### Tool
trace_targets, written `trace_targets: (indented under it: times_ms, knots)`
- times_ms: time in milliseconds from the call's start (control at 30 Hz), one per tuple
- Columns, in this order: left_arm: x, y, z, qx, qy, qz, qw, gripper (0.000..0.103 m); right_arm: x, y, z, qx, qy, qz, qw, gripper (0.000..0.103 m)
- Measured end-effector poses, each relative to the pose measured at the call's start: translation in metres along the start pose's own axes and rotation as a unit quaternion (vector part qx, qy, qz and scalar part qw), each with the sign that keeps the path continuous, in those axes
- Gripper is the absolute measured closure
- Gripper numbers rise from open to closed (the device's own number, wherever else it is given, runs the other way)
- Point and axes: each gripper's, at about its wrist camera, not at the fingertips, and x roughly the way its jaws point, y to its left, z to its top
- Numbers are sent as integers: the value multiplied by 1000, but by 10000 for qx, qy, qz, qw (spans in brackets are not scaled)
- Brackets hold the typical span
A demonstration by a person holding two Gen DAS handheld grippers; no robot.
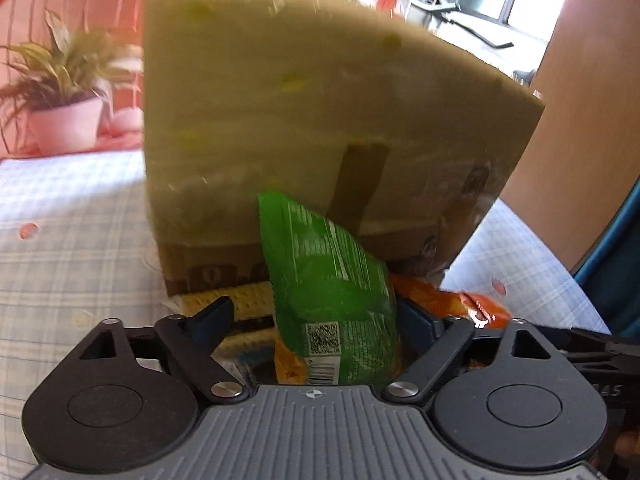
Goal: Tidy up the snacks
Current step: 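Grasp the green chip bag with the left tool while the right tool grasps the orange chip bag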
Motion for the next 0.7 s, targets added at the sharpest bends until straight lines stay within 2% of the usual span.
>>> trace_targets:
  times_ms: [100,133,200,267,467,567,700]
  knots:
    - [5,1,-3,6,89,-128,9999,27,-1,5,0,-67,35,67,9999,12]
    - [4,3,-3,-17,90,-223,9997,37,0,8,0,-109,64,97,9999,12]
    - [3,4,-3,-59,88,-256,9996,39,1,12,0,-176,85,88,9998,12]
    - [2,3,-5,-72,60,-338,9994,47,2,14,1,-188,98,11,9998,11]
    - [-13,-2,-9,134,-224,-244,9994,53,9,4,5,191,166,-44,9997,8]
    - [-25,-5,-7,56,-401,-350,9986,54,9,1,7,371,152,-14,9992,8]
    - [-39,-6,-8,23,-593,-300,9978,54,7,-3,12,613,33,119,9980,7]
